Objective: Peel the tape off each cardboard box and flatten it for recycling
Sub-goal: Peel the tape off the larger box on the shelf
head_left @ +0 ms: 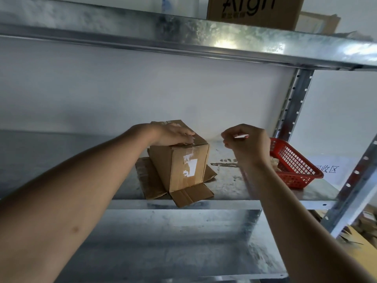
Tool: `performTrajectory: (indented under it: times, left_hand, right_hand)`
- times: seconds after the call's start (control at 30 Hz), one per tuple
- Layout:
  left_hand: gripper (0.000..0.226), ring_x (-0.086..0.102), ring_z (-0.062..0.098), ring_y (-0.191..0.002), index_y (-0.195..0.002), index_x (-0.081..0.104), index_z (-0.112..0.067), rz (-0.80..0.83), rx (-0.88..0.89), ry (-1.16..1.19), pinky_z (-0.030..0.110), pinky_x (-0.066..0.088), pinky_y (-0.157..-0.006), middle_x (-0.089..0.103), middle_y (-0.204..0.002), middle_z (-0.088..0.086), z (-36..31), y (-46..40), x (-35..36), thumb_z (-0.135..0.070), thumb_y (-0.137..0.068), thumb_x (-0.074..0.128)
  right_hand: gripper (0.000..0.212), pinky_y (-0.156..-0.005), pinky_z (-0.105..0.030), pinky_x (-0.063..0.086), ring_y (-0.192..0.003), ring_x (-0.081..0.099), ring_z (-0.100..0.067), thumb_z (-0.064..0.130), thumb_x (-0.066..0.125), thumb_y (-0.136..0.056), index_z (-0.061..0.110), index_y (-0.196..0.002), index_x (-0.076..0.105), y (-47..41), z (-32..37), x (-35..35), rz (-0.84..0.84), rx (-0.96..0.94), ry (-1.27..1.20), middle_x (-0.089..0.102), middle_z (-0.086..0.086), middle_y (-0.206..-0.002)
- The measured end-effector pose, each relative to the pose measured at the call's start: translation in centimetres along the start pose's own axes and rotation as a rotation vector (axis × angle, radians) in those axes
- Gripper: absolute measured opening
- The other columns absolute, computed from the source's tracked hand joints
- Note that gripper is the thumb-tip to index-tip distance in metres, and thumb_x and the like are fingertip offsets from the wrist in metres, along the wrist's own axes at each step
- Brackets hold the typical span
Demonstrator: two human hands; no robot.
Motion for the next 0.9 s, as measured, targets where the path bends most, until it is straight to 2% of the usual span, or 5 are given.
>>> performTrajectory:
  times: [0.1, 0.23, 0.33, 0.67, 0.9]
  left_hand:
    - [0.052, 0.041, 0.024, -0.139, -0.136, 0.056, -0.044, -0.005, -0.01, 0.046, 0.047, 0.034, -0.116, 0.045, -0.15, -0.002, -1.4, -0.5, -0.3, -0.072, -0.093, 0.054]
    - [0.051, 0.056, 0.02, -0.11, -0.119, 0.055, -0.037, -0.109, 0.018, -0.112, 0.045, 0.048, -0.094, 0.057, -0.124, -0.002, -2.8, -1.1, 0.3, -0.079, -0.091, 0.046]
    - [0.048, 0.056, 0.015, -0.099, -0.116, 0.051, -0.034, -0.107, 0.057, -0.062, 0.036, 0.047, -0.076, 0.057, -0.119, -0.001, -2.8, -1.4, 1.2, -0.076, -0.094, 0.046]
    - [0.05, 0.056, 0.018, -0.099, -0.118, 0.052, -0.044, -0.137, 0.044, -0.03, 0.038, 0.047, -0.081, 0.051, -0.121, 0.0, -2.1, -1.7, 1.6, -0.083, -0.089, 0.044]
    - [0.053, 0.054, 0.026, -0.117, -0.123, 0.052, -0.047, -0.115, 0.06, 0.046, 0.046, 0.046, -0.102, 0.047, -0.129, -0.002, -1.6, -0.9, 1.3, -0.085, -0.087, 0.045]
  right_hand:
    - [0.017, -0.074, -0.016, 0.057, -0.075, 0.073, 0.0, 0.015, 0.086, -0.081, 0.031, -0.084, 0.079, 0.4, 0.3, 0.9, -0.008, -0.036, 0.029, 0.077, 0.013, -0.086]
    - [0.026, -0.077, -0.032, 0.064, -0.083, 0.075, -0.003, 0.005, 0.079, -0.082, 0.021, -0.102, 0.081, 0.4, 0.5, 1.7, 0.048, -0.064, 0.004, 0.077, 0.008, -0.099]
    - [0.048, -0.071, -0.025, 0.063, -0.081, 0.074, 0.001, 0.006, 0.077, -0.085, 0.027, -0.127, 0.07, 0.5, 0.6, 2.2, 0.122, -0.089, -0.022, 0.076, 0.012, -0.097]
    - [0.025, -0.072, 0.0, 0.046, -0.082, 0.067, 0.007, 0.027, 0.078, -0.092, 0.023, -0.117, 0.078, 0.4, 0.4, 4.4, 0.254, -0.185, 0.107, 0.076, 0.01, -0.105]
    - [0.021, -0.072, -0.034, 0.065, -0.083, 0.078, -0.022, -0.003, 0.059, -0.101, 0.011, -0.107, 0.074, -0.3, -1.9, 3.6, 0.114, 0.218, -0.301, 0.076, -0.007, -0.095]
Point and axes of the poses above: each hand's wrist, its own y-axis away from the middle knuckle, its own x-axis out of the palm, z = x × y, the point moved 4 cm from there along -y, towards the middle knuckle
